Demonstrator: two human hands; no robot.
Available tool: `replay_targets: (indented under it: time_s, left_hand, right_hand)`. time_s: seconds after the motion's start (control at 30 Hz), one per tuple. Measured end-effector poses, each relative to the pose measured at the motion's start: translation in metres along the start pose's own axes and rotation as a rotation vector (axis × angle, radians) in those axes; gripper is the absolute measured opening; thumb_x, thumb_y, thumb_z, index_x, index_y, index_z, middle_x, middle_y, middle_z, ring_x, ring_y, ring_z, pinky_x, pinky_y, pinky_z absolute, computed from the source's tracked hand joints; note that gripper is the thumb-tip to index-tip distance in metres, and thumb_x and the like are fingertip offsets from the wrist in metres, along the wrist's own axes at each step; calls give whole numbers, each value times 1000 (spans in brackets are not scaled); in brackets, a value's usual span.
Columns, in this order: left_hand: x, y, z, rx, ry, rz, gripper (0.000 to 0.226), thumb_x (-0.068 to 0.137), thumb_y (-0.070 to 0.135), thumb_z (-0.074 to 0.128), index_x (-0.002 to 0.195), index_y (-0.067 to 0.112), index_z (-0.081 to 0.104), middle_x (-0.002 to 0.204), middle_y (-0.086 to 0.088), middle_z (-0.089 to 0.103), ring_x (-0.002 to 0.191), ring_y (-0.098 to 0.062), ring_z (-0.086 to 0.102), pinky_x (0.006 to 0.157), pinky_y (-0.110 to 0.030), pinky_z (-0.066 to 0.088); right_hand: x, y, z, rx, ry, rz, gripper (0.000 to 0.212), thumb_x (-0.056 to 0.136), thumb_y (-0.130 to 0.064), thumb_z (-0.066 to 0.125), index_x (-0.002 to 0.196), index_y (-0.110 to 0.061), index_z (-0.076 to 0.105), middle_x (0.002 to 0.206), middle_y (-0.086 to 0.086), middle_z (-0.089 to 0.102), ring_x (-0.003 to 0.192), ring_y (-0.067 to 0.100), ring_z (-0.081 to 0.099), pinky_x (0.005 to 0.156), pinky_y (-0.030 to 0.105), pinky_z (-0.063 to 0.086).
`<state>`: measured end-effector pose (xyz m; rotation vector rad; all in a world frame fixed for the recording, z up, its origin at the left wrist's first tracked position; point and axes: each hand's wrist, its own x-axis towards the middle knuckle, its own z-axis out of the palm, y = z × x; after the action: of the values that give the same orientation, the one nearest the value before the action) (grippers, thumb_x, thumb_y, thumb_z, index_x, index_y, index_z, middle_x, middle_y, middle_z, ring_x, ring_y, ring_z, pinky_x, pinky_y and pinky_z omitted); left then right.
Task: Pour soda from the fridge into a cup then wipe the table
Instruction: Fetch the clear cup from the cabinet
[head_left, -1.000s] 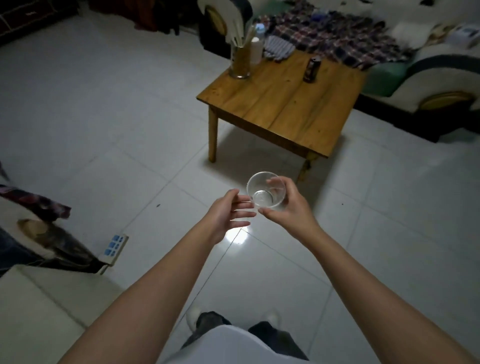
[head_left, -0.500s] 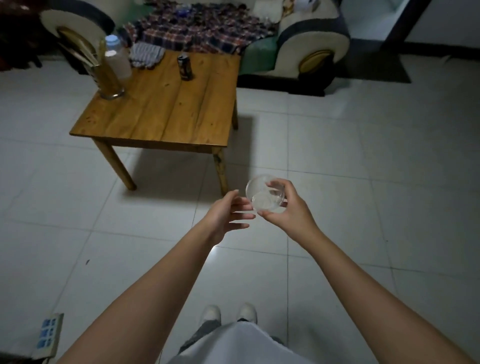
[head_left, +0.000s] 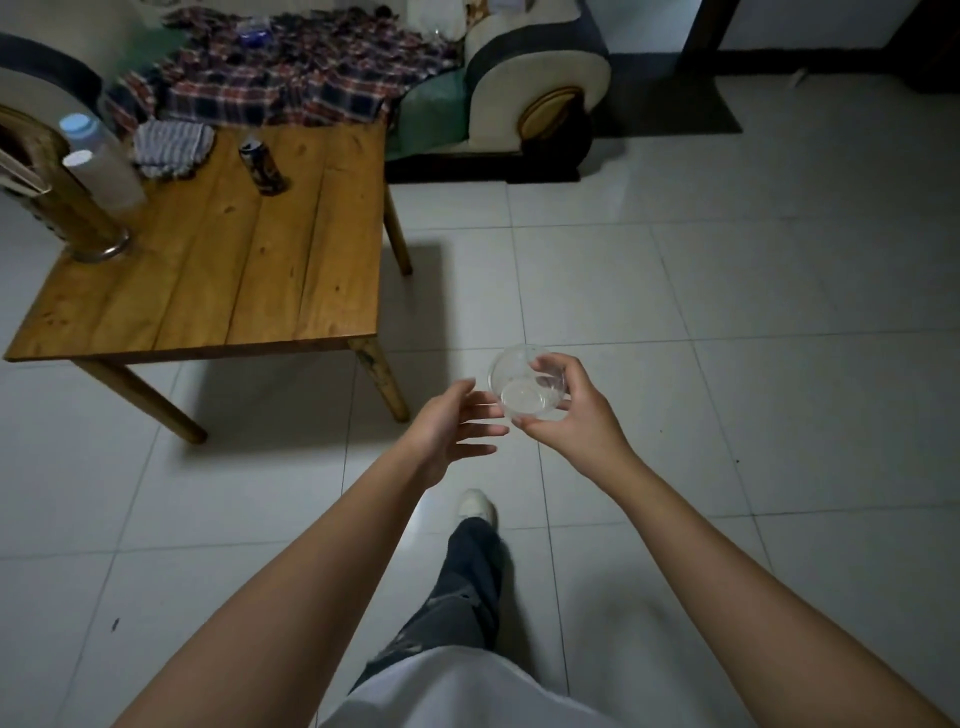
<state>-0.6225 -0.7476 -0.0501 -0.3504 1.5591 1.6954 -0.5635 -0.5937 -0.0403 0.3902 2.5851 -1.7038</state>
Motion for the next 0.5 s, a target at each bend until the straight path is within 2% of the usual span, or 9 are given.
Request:
replay_targets:
  time_s: [0.13,0.23,0.5]
  left_hand:
    - [48,41,-1,16,-7,1,38,98,34,33,107,8,59,90,-6,65,73,-18,66,63,-30,52]
    - [86,75,-6,13,-3,8,37,97,34,34,107,9,59,92,-6,65,73,-18,67,62,-29,52]
    - [168,161,-10,14,8,7,36,97,33,35,107,9,58,87,-4,67,73,-18,66,64,-30,53]
  right_hand:
    - [63,-2,-8,-1,3,-9,63,71,-14,77,122,-24,42,122,-13,51,117,11,49,99,27,41]
    - [115,-9,-13,-10,-7,-19,63,71,-14,77,122,-22,42,121,-13,51,116,10,50,100,27,41]
    - [234,-29,-32,-17,-24,-42,62,71,-12,77,122,-21,42,117,-14,51,111,4,50,92,17,38]
